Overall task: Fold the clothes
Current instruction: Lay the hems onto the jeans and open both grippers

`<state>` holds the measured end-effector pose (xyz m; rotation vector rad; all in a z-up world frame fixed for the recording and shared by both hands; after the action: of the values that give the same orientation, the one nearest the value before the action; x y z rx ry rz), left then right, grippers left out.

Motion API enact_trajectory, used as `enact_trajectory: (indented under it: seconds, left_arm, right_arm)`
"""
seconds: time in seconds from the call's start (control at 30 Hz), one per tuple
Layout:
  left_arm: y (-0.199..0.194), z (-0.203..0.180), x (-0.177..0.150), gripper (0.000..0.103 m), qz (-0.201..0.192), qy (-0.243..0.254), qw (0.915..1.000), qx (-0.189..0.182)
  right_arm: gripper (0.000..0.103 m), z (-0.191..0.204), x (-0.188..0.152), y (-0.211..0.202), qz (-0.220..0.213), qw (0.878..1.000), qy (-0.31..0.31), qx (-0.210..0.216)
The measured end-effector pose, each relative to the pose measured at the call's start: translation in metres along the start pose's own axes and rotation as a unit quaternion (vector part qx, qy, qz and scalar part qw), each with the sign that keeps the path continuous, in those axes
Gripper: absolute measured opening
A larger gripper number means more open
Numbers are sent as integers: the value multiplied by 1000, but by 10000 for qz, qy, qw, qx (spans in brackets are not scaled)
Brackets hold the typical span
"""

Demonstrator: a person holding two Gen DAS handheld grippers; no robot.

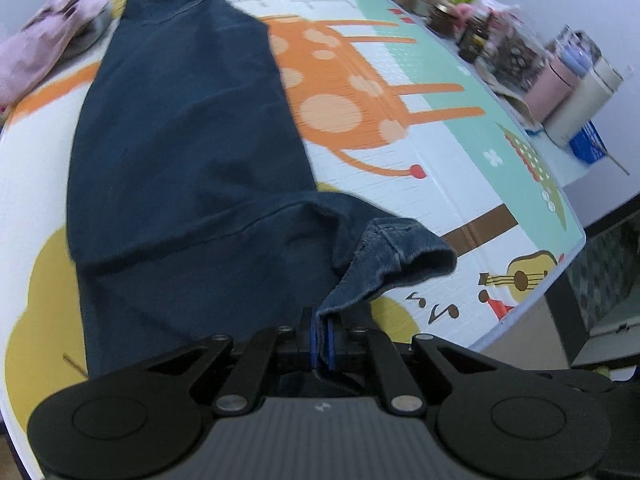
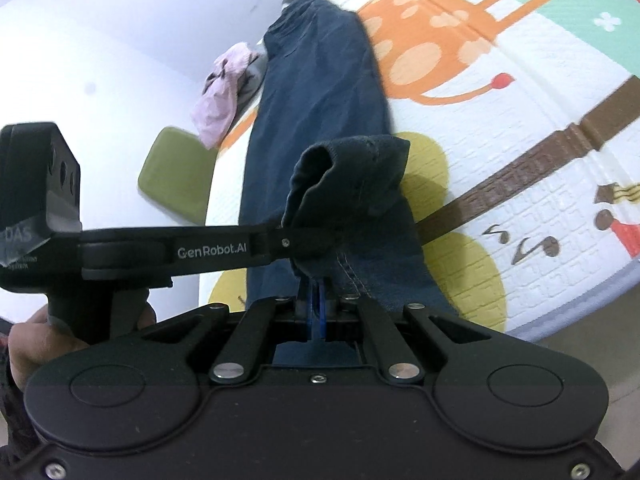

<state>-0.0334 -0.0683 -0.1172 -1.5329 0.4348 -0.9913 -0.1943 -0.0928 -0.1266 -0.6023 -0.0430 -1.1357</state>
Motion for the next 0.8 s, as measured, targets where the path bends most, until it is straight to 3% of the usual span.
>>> enact_trajectory:
  seconds: [0.23, 0.63, 0.8]
  left_arm:
    - [2, 31, -23, 7, 74, -595, 9982, 80]
    - [-1, 94, -65, 7, 261, -1517, 9876, 298]
    - [3, 117, -94, 7, 516, -1825, 9812, 360]
  right_arm:
    - [0, 18, -10, 29, 561, 9978, -335, -59]
    - [20, 16, -4, 30, 610, 9970, -348, -324]
    - [22, 13, -6, 36, 742, 9956, -356, -451]
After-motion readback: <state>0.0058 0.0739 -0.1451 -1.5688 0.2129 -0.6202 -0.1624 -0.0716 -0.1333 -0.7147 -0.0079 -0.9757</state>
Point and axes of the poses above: each gripper's, at about its wrist camera, not at the fingertips, and y roughly the way its jaws point, z to its left, x to its top, the point moved 4 cm from there along y, roughly the way its jaws point, and after that the axes turned 14 degrees about x, right-handed, at the moved point
